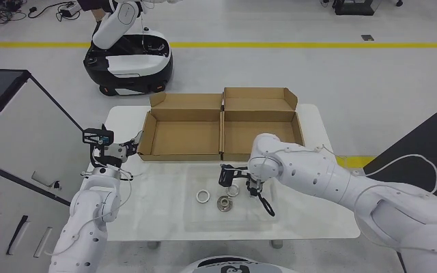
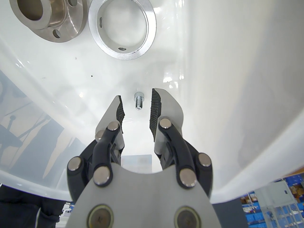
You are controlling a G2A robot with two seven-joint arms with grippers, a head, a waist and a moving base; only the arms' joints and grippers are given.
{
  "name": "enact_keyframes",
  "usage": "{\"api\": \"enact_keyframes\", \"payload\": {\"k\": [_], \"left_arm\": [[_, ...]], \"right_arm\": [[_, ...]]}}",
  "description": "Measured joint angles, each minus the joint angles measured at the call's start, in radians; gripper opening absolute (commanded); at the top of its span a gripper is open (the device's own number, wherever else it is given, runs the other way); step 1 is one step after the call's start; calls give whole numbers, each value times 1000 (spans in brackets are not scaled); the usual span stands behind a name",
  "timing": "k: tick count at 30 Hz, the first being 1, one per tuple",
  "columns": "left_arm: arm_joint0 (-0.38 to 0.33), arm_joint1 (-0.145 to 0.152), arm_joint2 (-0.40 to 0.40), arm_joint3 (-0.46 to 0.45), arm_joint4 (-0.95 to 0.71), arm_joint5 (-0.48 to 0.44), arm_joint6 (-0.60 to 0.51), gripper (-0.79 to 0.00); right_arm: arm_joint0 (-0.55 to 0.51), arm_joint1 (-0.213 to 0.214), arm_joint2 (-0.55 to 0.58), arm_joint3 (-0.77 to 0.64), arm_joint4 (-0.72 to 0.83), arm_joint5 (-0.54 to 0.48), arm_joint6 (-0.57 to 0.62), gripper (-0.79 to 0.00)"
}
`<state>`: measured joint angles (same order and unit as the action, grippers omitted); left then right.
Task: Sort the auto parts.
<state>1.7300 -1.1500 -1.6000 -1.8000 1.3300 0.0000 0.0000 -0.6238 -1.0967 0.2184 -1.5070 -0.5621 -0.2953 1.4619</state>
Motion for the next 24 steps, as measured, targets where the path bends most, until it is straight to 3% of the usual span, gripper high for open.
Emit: {"api": "enact_keyframes", "payload": {"k": [17, 19, 20, 24], "left_arm": [[0, 0, 0, 0, 0, 0, 0, 0], [0, 0, 0, 0, 0, 0, 0, 0], [0, 0, 0, 0, 0, 0, 0, 0], [0, 0, 0, 0, 0, 0, 0, 0]], "right_arm": [[-27, 6, 36, 5, 6, -4, 15, -613], [-29, 6, 40, 5, 5, -4, 15, -702], [-31, 5, 41, 5, 5, -4, 15, -785], [-37, 6, 48, 6, 4, -5, 16, -785]]}}
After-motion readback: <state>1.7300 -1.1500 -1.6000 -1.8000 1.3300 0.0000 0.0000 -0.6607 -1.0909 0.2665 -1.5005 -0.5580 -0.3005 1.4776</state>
